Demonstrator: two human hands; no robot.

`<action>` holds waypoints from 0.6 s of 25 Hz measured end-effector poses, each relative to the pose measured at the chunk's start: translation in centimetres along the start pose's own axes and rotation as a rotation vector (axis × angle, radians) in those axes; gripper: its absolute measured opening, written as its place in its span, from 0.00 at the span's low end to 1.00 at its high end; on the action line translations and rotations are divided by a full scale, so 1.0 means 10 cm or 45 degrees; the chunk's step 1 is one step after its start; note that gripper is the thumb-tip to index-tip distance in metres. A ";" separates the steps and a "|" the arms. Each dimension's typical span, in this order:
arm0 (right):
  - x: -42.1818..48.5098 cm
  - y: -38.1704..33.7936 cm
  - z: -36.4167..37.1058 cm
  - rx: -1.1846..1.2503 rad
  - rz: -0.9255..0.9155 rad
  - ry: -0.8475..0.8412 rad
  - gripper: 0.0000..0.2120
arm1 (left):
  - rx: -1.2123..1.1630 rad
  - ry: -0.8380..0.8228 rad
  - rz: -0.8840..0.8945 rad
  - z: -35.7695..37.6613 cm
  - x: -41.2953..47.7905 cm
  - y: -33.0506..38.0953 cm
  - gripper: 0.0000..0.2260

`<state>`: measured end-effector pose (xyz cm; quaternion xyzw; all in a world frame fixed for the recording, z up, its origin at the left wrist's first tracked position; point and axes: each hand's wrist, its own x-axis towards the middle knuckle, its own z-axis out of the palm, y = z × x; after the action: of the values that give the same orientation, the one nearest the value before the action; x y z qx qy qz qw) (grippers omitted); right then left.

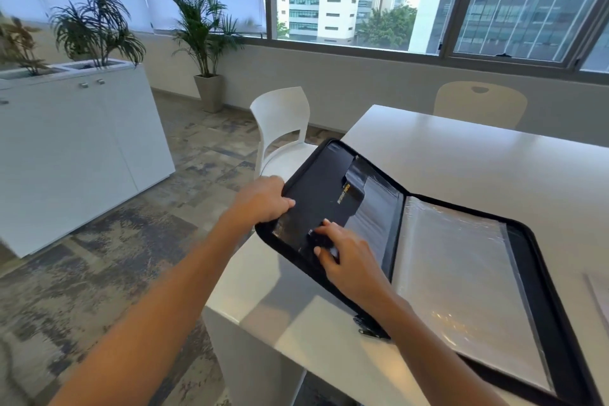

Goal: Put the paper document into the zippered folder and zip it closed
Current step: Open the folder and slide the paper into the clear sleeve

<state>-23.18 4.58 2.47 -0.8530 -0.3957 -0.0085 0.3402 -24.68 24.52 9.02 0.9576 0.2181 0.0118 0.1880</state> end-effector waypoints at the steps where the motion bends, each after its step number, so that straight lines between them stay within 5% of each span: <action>1: -0.04 0.04 0.08 -0.032 0.026 -0.041 0.18 | 0.020 -0.019 -0.020 0.09 0.01 -0.07 0.14; 7: -0.27 0.34 0.21 -0.253 0.146 0.022 0.25 | 0.169 -0.038 -0.056 0.53 0.01 -0.22 0.24; 15: -0.63 0.95 -0.19 -0.458 0.479 0.022 0.38 | 0.418 0.051 0.261 1.03 0.12 0.36 0.33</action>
<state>-20.56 -5.11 -3.33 -0.9582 -0.2194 -0.0228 0.1820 -21.06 18.40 0.72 0.9921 0.1221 0.0143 0.0228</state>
